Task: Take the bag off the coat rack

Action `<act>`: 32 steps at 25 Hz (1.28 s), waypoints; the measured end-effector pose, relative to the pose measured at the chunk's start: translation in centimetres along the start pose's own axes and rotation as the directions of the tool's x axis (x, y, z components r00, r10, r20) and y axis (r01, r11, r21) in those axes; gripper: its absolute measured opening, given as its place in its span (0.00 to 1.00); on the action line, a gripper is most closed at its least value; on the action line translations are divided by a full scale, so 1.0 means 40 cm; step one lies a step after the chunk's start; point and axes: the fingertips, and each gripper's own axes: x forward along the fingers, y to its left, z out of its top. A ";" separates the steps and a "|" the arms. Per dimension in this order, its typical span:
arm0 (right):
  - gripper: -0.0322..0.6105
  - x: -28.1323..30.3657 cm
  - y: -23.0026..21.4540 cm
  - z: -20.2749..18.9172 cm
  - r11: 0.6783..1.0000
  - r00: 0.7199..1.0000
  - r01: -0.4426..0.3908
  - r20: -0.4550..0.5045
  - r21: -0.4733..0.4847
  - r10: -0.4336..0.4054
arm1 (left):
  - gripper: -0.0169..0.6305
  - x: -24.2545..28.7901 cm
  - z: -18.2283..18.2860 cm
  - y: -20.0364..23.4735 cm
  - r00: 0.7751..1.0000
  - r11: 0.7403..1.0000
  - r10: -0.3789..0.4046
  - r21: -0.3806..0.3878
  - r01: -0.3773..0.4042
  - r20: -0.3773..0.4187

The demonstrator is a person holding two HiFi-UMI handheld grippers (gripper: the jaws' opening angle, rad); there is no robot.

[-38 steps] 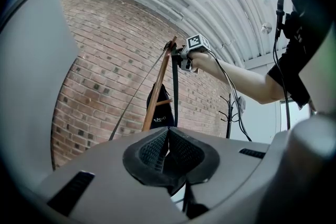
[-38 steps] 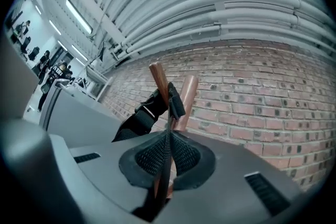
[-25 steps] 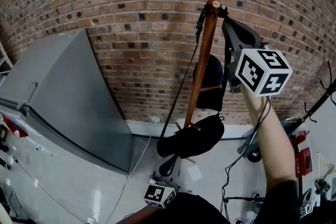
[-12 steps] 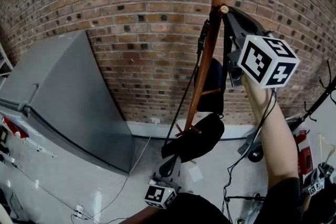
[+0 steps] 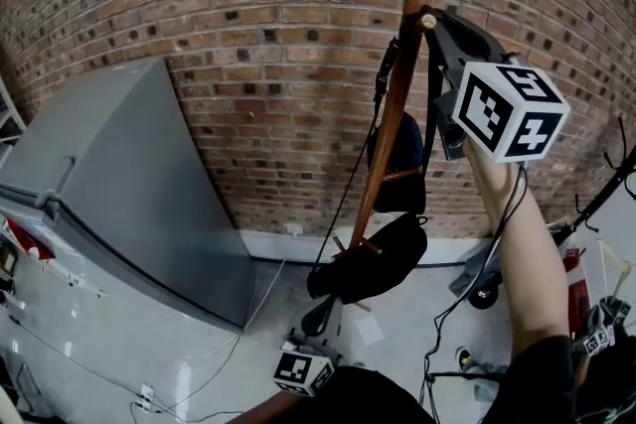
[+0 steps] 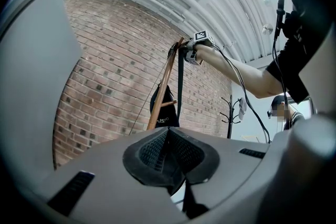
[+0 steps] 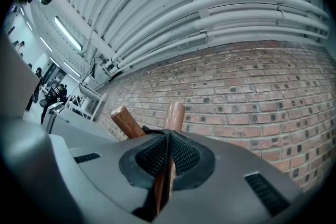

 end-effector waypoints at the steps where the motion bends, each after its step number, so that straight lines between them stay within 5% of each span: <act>1: 0.08 0.000 0.000 0.002 1.000 1.000 0.001 -0.002 -0.007 -0.001 | 0.05 0.000 0.000 -0.001 1.000 1.000 -0.003 -0.001 0.003 0.000; 32: 0.08 0.012 -0.011 0.143 0.999 0.999 -0.012 0.050 -0.035 0.013 | 0.05 0.019 0.009 0.006 1.000 1.000 -0.009 -0.006 0.009 -0.005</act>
